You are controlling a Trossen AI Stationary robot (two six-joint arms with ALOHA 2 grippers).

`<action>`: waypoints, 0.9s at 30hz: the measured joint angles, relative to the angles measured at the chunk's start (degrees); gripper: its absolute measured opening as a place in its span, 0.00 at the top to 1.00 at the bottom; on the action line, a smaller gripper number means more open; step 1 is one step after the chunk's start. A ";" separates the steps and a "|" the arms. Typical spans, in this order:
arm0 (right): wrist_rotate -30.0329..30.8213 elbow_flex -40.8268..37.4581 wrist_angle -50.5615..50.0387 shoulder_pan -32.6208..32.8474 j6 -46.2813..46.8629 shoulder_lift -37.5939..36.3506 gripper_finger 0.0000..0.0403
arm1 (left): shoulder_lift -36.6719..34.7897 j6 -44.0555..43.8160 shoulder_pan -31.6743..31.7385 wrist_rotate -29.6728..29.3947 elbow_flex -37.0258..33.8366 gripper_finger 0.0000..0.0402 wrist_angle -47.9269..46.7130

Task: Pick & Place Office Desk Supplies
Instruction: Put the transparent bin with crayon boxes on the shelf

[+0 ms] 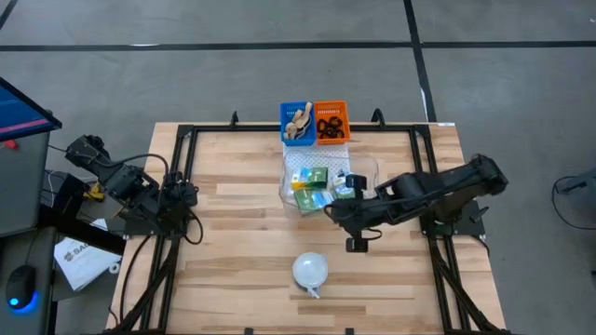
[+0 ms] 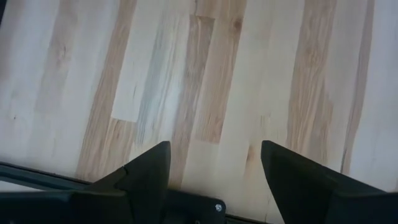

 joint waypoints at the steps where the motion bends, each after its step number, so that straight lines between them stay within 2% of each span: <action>1: -0.96 -0.86 0.50 -0.31 -0.87 -0.10 1.00 | 0.00 -0.36 0.01 -0.07 0.00 0.40 0.15; 12: -2.52 -4.01 7.27 -3.14 -10.21 -1.11 1.00 | 0.53 -7.05 -0.01 -0.38 -0.02 0.40 0.11; 16: -2.41 -6.02 7.98 -3.44 -10.48 -2.81 1.00 | 1.75 -7.22 -0.01 -0.35 -0.02 0.40 0.13; 21: -2.35 -11.86 12.37 -2.52 -8.71 -8.35 1.00 | 3.87 -9.48 -0.01 -0.27 -0.02 0.40 0.33; 27: -2.51 -16.59 10.39 -2.17 -8.51 -12.68 1.00 | 6.12 -11.29 -0.01 -0.26 -0.02 0.40 2.45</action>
